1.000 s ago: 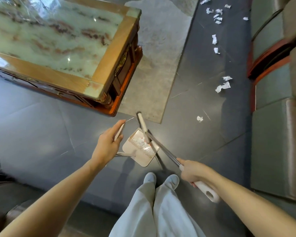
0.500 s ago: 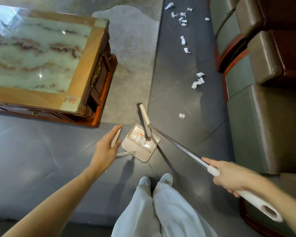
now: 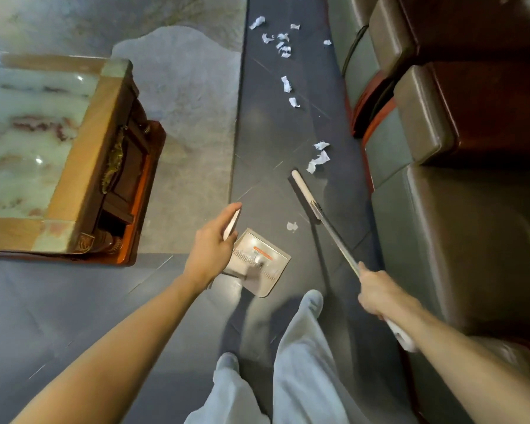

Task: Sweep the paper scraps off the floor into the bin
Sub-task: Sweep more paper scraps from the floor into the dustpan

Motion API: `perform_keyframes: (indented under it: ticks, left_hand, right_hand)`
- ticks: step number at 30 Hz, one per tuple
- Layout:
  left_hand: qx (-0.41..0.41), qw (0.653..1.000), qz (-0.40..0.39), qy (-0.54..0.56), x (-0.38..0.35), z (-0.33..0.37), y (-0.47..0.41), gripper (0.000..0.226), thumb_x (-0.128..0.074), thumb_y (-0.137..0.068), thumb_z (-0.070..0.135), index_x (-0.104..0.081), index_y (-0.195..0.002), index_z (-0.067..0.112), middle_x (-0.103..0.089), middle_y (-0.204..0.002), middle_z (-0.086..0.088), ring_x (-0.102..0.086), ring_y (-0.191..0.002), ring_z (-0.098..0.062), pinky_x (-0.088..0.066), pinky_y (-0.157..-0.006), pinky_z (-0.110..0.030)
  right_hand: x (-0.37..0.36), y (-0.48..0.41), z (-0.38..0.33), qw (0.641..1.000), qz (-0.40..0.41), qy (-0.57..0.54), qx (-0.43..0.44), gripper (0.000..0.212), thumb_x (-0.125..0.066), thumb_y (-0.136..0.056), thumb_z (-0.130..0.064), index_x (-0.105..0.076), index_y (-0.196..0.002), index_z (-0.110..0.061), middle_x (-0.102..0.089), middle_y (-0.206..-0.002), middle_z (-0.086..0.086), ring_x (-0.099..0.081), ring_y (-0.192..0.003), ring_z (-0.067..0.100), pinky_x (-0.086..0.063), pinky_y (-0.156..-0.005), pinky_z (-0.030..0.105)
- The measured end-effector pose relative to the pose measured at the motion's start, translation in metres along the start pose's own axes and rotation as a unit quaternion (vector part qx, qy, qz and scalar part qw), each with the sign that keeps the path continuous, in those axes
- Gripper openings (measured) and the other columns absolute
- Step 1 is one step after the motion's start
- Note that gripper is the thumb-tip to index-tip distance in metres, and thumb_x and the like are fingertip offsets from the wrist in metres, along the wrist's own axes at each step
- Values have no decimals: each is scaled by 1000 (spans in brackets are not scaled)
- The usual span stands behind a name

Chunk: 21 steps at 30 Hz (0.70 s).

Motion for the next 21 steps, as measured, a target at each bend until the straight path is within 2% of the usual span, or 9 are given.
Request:
perform_keyframes:
  ticks: [2,4,6,10,12,14,16,18,21]
  left_hand:
    - [-2,1000,-3,-8,-16,22,-25,56,-52,-94,3,-43,-139,35,-54,-134,3,-50,-113,-11,-35,-95,-23]
    - [9,1000,6,-13,-26,38,-47,55,-52,-94,2,-45,-137,35,-58,-121,5,-55,-102,-15,-42,-89,-27]
    - [20,999,20,-16,-35,50,-63,55,-52,-94,2,-43,-137,37,-57,-117,6,-57,-97,-18,-47,-87,-32]
    - [17,1000,9,-23,-61,76,-87,55,-50,-95,5,-40,-138,40,-53,-130,2,-58,-97,-13,-49,-86,-26]
    - [15,1000,12,-17,-64,88,-98,55,-51,-95,6,-41,-136,42,-54,-128,1,-60,-84,-13,-54,-79,-30]
    - [24,999,27,-7,-58,96,-110,56,-50,-96,7,-40,-138,43,-53,-130,-1,-60,-76,-16,-55,-76,-34]
    - [32,998,47,1,-51,105,-124,55,-50,-96,6,-40,-139,39,-52,-129,1,-58,-73,-12,-50,-70,-22]
    - [32,997,65,12,-47,119,-140,54,-49,-96,4,-41,-139,35,-48,-125,6,-55,-73,-5,-43,-67,-11]
    - [28,997,66,22,-51,137,-172,53,-50,-96,4,-42,-140,33,-50,-132,2,-59,-90,-13,-43,-82,-20]
  right_hand:
    - [1,-21,0,999,-28,-16,12,72,-42,-93,-5,-11,-155,-21,-49,-135,13,-65,-98,28,-58,-68,34]
    - [-1,-27,0,995,-73,-53,40,71,-40,-93,-3,-12,-155,-23,-49,-134,12,-62,-70,19,-52,-47,25]
    - [3,-27,6,989,-111,-60,72,71,-38,-91,-3,-14,-154,-26,-50,-136,10,-55,-57,14,-44,-37,21]
    - [42,-40,46,985,-138,-55,93,77,-41,-87,-5,-18,-153,-36,-51,-136,8,-60,-66,20,-50,-46,24]
    - [70,-46,66,983,-138,-68,102,77,-46,-85,-8,-21,-151,-39,-56,-128,8,-57,-62,17,-46,-44,24]
    - [96,-52,76,984,-118,-55,119,78,-47,-84,-10,-21,-151,-40,-54,-130,8,-60,-73,19,-49,-51,24]
    - [121,-59,82,987,-94,-40,121,78,-47,-87,-10,-17,-152,-40,-49,-136,9,-62,-82,22,-54,-59,26]
    - [151,-73,84,990,-71,-30,114,74,-44,-92,-10,-12,-153,-36,-42,-143,11,-60,-77,20,-51,-52,23]
    - [199,-105,80,994,-28,-33,104,70,-43,-96,-9,-12,-154,-31,-37,-147,12,-58,-76,20,-46,-46,20]
Point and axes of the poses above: each hand's wrist, its own y-axis away from the middle knuckle, its own x-axis out of the back of the hand, z = x × y, the point moved 10 cm from there along -y, towards the middle knuckle
